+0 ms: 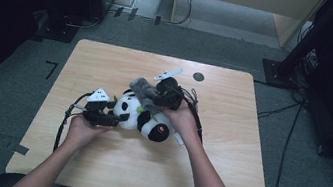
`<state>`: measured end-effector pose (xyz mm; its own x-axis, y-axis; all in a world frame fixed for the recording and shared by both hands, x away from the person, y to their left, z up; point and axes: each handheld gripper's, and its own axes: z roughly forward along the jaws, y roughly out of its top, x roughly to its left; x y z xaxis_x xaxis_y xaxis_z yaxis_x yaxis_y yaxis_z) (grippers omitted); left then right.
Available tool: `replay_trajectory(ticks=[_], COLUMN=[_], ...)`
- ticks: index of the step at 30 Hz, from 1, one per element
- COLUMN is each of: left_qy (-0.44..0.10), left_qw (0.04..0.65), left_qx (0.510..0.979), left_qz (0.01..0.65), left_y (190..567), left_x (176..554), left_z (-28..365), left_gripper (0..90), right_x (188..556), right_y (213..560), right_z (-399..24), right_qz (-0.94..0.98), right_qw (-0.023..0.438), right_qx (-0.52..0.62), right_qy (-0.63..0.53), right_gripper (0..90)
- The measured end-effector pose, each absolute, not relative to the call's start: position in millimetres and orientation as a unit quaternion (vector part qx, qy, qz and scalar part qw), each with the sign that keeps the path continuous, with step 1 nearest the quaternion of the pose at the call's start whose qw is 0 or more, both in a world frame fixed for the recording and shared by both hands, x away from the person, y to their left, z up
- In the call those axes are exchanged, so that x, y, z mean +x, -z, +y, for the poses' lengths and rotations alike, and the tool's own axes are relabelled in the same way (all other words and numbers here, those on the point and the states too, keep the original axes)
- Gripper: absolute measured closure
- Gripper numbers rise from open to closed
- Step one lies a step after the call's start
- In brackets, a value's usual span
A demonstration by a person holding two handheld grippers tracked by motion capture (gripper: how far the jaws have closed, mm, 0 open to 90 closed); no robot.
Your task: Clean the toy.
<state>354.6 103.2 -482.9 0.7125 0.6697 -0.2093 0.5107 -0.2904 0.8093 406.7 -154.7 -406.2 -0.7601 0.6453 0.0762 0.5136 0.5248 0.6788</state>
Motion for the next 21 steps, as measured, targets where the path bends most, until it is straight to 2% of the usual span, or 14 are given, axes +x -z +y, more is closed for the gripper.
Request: replay_trajectory(ticks=[10,14,16,21], left_qy=[-0.075,-0.075,-0.075,-0.078], left_qw=[0.475,0.48,0.48,0.477], left_qx=[0.793,0.79,0.791,0.793], left_qz=[0.374,0.373,0.372,0.371], left_y=[483.5,484.9,485.1,485.2], left_x=[355.5,355.4,355.5,354.9], left_z=[105.3,106.3,106.5,105.8], left_gripper=[28.3,27.7,27.5,27.2], right_x=[418.8,419.2,418.7,417.3], right_y=[409.6,405.0,401.0,390.9], right_z=[-184.7,-191.2,-195.7,-207.5], right_qz=[0.846,0.841,0.839,0.828], right_qw=[0.102,0.122,0.146,0.148], right_qx=[0.376,0.387,0.39,0.406], right_qy=[-0.364,-0.359,-0.349,-0.359], right_gripper=[76.2,76.0,76.4,77.3])
